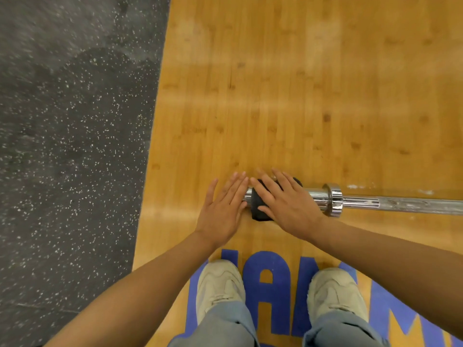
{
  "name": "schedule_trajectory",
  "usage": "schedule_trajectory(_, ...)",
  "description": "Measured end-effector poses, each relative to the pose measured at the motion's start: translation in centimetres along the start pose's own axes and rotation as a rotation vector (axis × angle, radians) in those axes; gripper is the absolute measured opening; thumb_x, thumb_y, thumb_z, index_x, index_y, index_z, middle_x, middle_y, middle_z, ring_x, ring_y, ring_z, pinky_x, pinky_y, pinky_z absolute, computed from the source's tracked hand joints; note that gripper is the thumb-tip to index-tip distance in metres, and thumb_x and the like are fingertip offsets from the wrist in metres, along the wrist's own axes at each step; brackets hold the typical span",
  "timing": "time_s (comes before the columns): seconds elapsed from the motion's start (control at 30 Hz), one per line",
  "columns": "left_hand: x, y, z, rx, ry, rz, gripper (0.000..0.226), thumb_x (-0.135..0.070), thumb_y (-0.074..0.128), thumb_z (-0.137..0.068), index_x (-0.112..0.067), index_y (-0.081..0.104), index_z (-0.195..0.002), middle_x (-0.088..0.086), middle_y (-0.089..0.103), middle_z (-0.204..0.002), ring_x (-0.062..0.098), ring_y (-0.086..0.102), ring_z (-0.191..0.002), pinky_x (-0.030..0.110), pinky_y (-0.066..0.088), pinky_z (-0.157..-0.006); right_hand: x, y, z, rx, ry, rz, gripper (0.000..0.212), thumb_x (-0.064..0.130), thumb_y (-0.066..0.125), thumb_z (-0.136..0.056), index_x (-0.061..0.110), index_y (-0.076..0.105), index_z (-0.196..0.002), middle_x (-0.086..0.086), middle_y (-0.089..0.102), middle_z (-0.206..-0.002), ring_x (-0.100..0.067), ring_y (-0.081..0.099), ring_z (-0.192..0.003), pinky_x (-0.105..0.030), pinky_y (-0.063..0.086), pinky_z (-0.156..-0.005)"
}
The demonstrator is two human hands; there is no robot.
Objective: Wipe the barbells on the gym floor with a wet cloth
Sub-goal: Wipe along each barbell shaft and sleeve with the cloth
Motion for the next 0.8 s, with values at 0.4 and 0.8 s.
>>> schedule_trajectory(0.4, 0.1, 0.2, 0.0, -0.019, -0.042, 0.032, 0.053, -0.033, 0.016, -0.107, -0.013, 0.034, -0.152, -0.002, 0.029, -0.16, 0.011, 0.025, -0.147, 0.048, 0.016, -0.117, 0.7, -0.6, 0.0, -0.085, -0.05, 0.082, 0.061, 0.04, 0.022, -0.102, 0.006, 0.022, -0.152, -0.017, 0.042, -0.153, -0.047, 0.039, -0.139, -0.053, 0.037, -0.111)
schedule_trajectory(0.8, 0.0, 0.8, 0.2, -0.053, -0.065, 0.099, 0.051, -0.032, 0.025, -0.106, -0.013, 0.026, -0.153, -0.002, 0.028, -0.16, 0.01, 0.023, -0.147, 0.046, 0.007, -0.118, -2.6, -0.7, 3.4, -0.087, 0.009, 0.084, 0.061, 0.038, 0.024, -0.102, 0.001, 0.024, -0.15, -0.021, 0.04, -0.153, -0.048, 0.035, -0.141, -0.055, 0.038, -0.109)
Point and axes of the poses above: each hand's wrist, its own z-axis away from the middle knuckle, its own y-axis out of the palm, x = y × z, the point moved 9 cm from there along -z, towards the middle knuckle
